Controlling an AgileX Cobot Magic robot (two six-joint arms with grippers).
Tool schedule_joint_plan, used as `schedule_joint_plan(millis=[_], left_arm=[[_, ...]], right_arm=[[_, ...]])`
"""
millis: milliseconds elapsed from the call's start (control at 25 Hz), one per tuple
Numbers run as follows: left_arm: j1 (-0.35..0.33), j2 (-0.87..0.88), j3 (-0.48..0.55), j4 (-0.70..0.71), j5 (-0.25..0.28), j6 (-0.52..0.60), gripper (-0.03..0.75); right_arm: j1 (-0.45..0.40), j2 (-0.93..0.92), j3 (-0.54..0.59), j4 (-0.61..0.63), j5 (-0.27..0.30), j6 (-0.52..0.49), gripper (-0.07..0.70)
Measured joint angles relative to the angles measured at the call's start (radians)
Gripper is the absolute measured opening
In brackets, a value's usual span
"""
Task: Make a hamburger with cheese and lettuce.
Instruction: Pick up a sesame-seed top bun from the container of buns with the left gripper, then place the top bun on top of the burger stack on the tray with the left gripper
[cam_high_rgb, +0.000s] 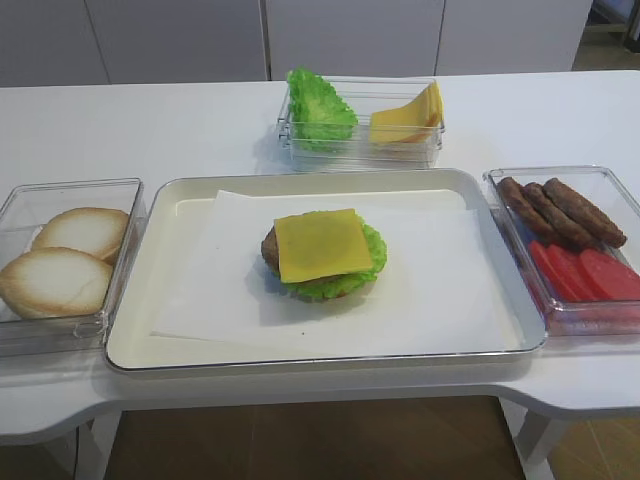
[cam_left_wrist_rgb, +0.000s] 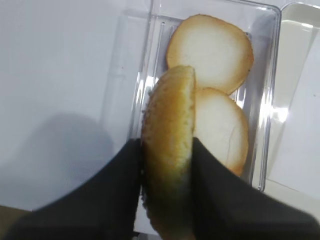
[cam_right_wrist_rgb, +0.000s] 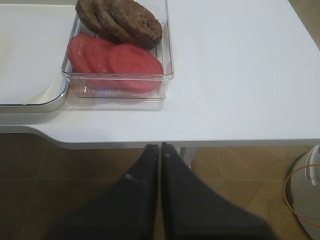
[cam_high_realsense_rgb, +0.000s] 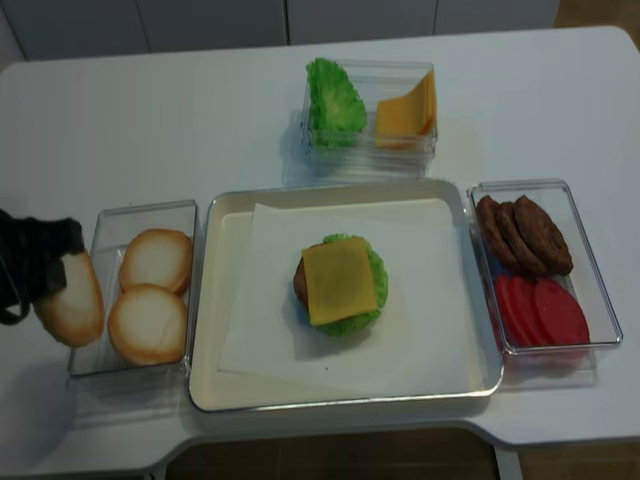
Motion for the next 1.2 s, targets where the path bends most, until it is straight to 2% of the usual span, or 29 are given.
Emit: schedule_joint_plan(millis=[240,360,480,800,1040,1200], left_arm=[[-0.002,0.000,-0.032,-0.008,0.006,0.044,0.205],[-0.035,0.000,-0.032,0.000,0.006,0.049,0.205],[-0.111,0.000,-0.032,0.043,-0.002,0.046,0.205],[-0.313,0.069,-0.049,0.218,0.000,-0.047,0.205],[-0.428,0.190,-0.133,0.268,0.000,-0.065,0.205],[-0.514,0.279,-0.207,0.347,0.018,-0.067,0.205]], right_arm=[[0.000,0.000,0.000,0.000,0.000,0.000,0.084],[0.000,0.000,0.000,0.000,0.000,0.000,0.084],[0.000,0.000,0.000,0.000,0.000,0.000,0.084],[0.000,0.000,0.000,0.000,0.000,0.000,0.091],[0.000,0.000,0.000,0.000,0.000,0.000,0.084],[0.000,0.000,0.000,0.000,0.000,0.000,0.084]])
